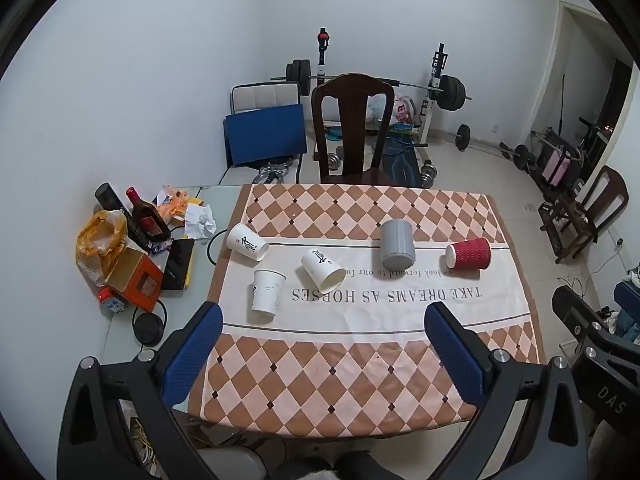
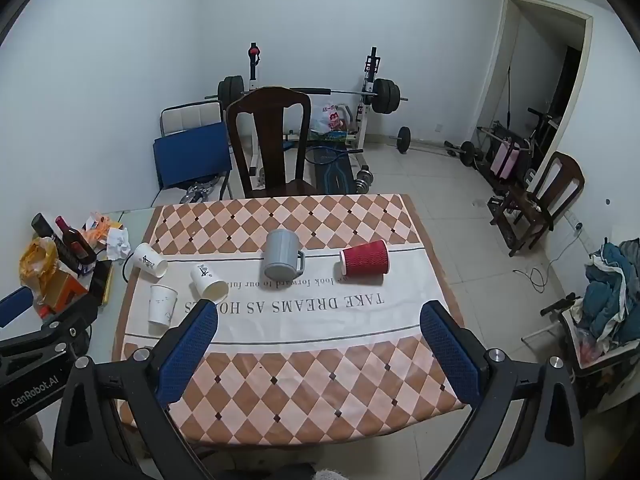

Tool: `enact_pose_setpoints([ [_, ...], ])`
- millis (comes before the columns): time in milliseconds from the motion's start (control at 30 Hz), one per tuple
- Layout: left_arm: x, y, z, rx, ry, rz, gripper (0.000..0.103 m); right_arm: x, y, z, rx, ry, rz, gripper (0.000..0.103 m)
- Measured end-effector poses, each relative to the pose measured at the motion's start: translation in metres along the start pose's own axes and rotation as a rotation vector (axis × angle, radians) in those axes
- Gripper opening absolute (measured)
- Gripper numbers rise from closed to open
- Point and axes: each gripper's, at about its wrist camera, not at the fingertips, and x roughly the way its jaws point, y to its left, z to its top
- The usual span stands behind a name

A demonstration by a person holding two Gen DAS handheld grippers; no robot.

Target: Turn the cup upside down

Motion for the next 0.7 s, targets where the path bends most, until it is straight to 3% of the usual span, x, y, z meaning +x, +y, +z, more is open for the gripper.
enact_pose_setpoints([
  [700, -0.004, 0.008, 0.000, -0.015, -0.010, 0.006, 0.103, 0.001, 0.002, 0.002, 0.000, -0.001, -0.006, 0.102],
])
